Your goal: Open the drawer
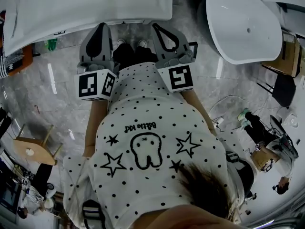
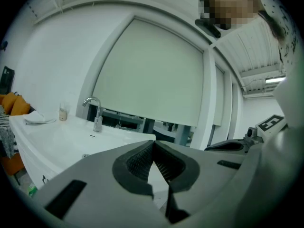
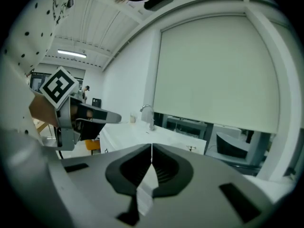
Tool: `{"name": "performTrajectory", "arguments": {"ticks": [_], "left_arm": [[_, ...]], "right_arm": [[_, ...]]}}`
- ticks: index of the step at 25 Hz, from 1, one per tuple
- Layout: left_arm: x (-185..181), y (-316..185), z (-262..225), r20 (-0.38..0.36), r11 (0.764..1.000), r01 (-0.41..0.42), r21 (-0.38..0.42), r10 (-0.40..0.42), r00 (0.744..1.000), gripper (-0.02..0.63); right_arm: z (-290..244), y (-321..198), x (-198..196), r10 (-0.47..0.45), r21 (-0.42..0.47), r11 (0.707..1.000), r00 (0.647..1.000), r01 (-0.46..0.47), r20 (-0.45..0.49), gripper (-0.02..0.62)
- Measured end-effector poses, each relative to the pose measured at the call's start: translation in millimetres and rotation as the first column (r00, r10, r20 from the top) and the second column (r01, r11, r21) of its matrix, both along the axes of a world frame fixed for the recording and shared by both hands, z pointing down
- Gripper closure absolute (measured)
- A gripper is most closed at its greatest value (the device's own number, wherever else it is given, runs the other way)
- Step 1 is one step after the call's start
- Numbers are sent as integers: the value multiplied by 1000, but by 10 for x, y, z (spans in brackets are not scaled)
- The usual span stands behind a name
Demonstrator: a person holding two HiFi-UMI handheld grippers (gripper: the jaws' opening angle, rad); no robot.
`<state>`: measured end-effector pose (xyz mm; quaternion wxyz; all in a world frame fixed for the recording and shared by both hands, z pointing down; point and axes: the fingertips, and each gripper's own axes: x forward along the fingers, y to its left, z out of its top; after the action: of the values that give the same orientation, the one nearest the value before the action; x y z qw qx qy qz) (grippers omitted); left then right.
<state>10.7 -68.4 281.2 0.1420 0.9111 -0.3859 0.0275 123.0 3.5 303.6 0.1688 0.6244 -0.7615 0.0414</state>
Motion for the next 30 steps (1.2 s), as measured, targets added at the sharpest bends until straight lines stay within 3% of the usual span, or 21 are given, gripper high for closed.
{"name": "performTrajectory", "arguments": {"ticks": [30], "left_arm": [[0, 52, 9, 30, 1000, -25, 14, 24, 999, 601]], "right_arm": [[-29, -53, -94, -42, 32, 999, 999, 42, 14, 580]]}}
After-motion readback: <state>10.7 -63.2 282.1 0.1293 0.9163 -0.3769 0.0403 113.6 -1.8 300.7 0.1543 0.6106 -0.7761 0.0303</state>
